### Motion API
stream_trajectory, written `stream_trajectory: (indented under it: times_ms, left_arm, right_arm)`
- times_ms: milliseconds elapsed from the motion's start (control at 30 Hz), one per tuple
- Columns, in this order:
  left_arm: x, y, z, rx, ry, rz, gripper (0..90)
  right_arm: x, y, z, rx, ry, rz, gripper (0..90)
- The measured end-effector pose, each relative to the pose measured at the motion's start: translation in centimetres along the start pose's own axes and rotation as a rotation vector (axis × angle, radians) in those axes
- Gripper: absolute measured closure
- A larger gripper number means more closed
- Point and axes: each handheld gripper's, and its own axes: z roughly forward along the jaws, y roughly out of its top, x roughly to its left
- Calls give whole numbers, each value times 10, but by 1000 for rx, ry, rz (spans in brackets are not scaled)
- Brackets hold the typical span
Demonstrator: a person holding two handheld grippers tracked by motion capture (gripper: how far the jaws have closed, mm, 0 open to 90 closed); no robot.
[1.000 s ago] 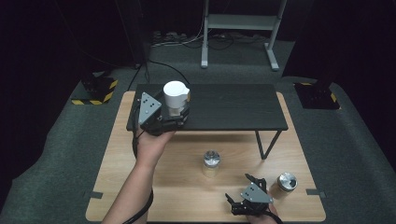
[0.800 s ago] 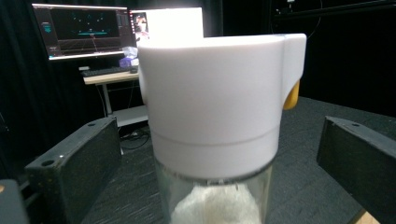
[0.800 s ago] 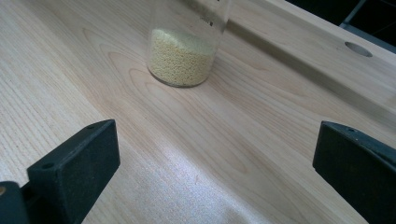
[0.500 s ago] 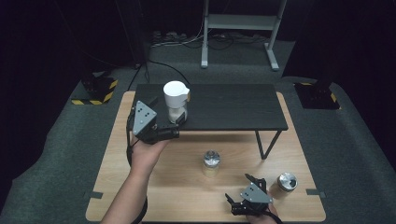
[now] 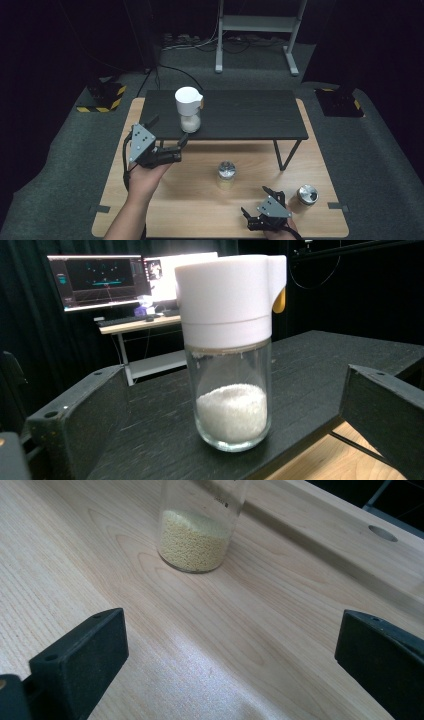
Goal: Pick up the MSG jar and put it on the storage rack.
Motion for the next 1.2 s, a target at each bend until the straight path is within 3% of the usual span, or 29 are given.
stream_trajectory:
  times_ms: [633, 1200]
  left_arm:
    - [-2, -21, -33, 33, -3, 14, 2]
    - [-4, -66, -51, 96, 1, 5, 3]
  right_arm:
    - [1, 0, 0, 1, -2, -6, 1]
    - [1, 0, 0, 3, -5, -10, 1]
